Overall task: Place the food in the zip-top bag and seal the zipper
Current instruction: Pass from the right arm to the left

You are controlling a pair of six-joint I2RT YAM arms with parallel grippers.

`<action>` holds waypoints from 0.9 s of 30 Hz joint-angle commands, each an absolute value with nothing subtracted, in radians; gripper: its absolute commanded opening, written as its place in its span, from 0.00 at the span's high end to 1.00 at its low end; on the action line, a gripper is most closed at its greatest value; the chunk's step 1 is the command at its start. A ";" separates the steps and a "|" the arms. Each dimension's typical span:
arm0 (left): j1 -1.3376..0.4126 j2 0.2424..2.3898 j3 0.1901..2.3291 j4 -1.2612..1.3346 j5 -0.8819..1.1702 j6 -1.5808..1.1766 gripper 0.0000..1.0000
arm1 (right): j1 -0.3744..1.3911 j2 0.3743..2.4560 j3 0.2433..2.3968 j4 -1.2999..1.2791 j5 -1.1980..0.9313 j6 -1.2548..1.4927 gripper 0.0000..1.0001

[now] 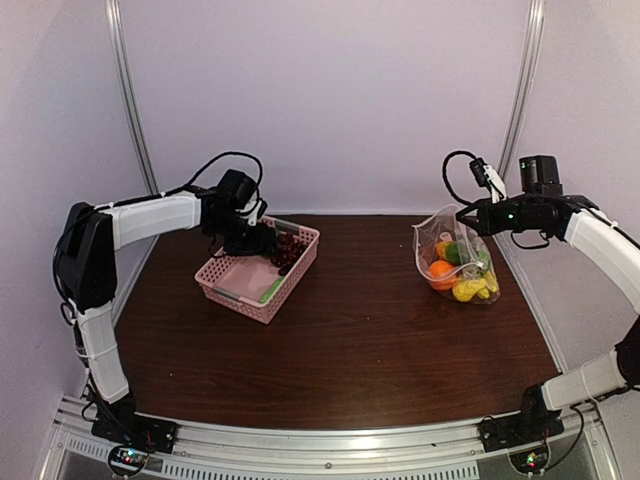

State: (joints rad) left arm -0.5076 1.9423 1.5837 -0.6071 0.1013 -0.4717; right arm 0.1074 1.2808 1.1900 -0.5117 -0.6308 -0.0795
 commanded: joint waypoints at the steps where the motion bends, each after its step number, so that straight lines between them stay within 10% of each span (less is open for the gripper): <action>1: -0.509 1.900 1.539 -0.739 0.148 -0.349 0.31 | 0.115 1.259 1.178 -0.498 -0.625 -0.082 1.00; 27: -0.517 2.009 1.506 -0.712 0.266 -0.291 0.33 | 0.115 1.259 1.166 -0.486 -0.641 -0.079 1.00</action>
